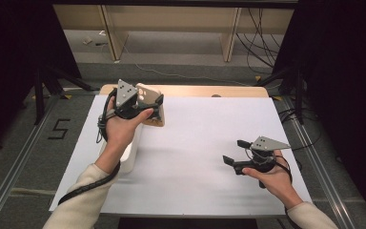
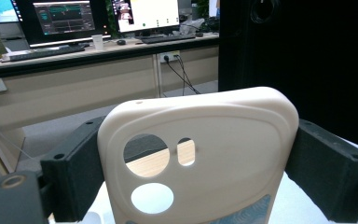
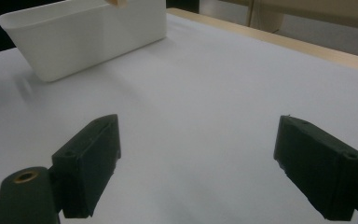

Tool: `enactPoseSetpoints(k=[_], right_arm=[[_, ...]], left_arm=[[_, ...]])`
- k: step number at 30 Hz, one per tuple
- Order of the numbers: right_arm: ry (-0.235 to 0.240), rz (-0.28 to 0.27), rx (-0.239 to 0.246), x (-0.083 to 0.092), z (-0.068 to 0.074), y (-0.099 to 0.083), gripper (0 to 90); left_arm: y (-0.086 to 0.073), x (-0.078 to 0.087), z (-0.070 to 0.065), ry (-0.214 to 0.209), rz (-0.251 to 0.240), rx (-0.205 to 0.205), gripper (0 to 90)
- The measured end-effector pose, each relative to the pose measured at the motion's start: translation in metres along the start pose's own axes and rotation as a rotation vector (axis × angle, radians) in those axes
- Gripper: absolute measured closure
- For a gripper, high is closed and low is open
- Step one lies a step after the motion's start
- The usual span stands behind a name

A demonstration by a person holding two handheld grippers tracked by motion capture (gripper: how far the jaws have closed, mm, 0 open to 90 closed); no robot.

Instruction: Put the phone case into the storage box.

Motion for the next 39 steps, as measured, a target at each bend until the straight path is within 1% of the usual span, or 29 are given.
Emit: enactPoseSetpoints(k=[14,24,39], right_arm=[[0.0,0.001,0.001,0.0,0.0,0.0,15.5],[0.0,0.002,0.0,0.0,0.0,0.0,15.5],[-0.001,0.002,0.0,-0.001,0.0,-0.001,15.5]], left_arm=[[0.004,0.004,0.012,0.034,-0.01,-0.008,11.1],[0.004,0.006,0.019,0.053,-0.008,-0.011,11.2],[0.006,0.01,0.03,0.08,-0.018,-0.003,11.2]])
Point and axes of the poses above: each handheld gripper's, and its own axes: x roughly backward along the jaws, y roughly out of its top, z roughly to its left, the point moved 9 cm from there along -x, roughly forward along the jaws, and after that the axes turned 6 degrees about z, right-handed, at the moved point
